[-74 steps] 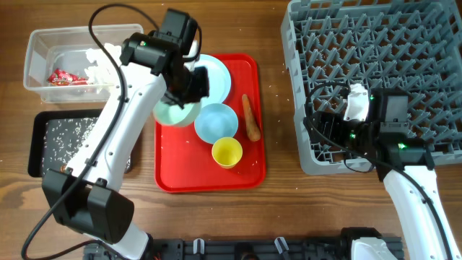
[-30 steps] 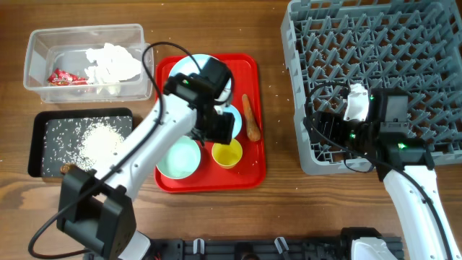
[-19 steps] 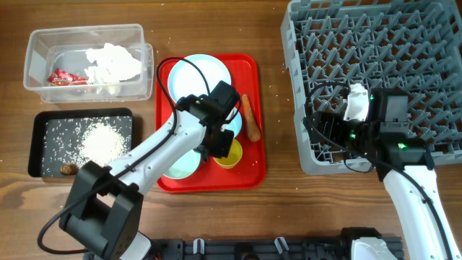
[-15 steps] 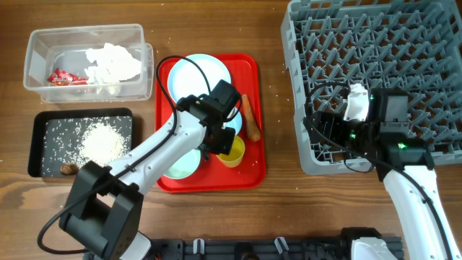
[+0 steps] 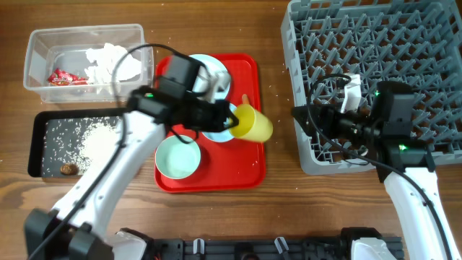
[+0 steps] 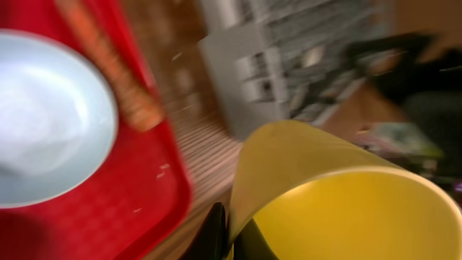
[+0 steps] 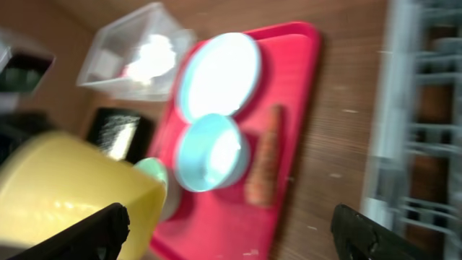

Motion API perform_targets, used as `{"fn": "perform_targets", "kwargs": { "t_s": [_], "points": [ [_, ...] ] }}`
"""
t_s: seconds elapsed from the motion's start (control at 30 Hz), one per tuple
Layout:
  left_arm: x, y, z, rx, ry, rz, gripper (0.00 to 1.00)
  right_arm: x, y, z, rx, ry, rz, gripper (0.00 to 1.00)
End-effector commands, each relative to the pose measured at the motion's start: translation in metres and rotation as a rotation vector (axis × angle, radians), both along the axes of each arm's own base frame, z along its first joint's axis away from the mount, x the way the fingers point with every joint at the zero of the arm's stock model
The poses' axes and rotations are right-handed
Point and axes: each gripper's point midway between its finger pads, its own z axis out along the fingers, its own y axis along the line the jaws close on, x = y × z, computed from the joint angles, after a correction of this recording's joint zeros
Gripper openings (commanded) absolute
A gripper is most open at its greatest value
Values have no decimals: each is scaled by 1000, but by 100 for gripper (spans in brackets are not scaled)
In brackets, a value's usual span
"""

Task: Sort waste into correct bins and load items into the dishwasher rack
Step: 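Grasp the yellow cup with the left gripper and lift it, then hand the yellow cup from the left gripper to the right gripper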

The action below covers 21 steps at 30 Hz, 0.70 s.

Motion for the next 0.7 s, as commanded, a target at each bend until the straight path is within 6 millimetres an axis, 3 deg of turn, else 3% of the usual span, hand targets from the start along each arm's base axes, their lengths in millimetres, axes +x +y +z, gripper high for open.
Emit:
{"fn": "perform_targets", "kwargs": {
  "t_s": [0.0, 0.17, 0.3, 0.53, 0.67],
  "points": [
    [-7, -5, 63, -337, 16, -94, 4, -20, 35, 60, 217, -176, 267, 93],
    [-5, -7, 115, -586, -65, -219, 4, -35, 50, 99, 316, -327, 439, 96],
    [-4, -8, 125, -622, -80, -243, 4, -48, 68, 113, 329, -415, 553, 99],
    [-5, -8, 125, -624, -81, -246, 4, -65, 95, 149, 373, -546, 669, 100],
    [-5, -8, 125, -625, -80, -246, 4, -71, 104, 153, 382, -560, 692, 90]
  ]
}}
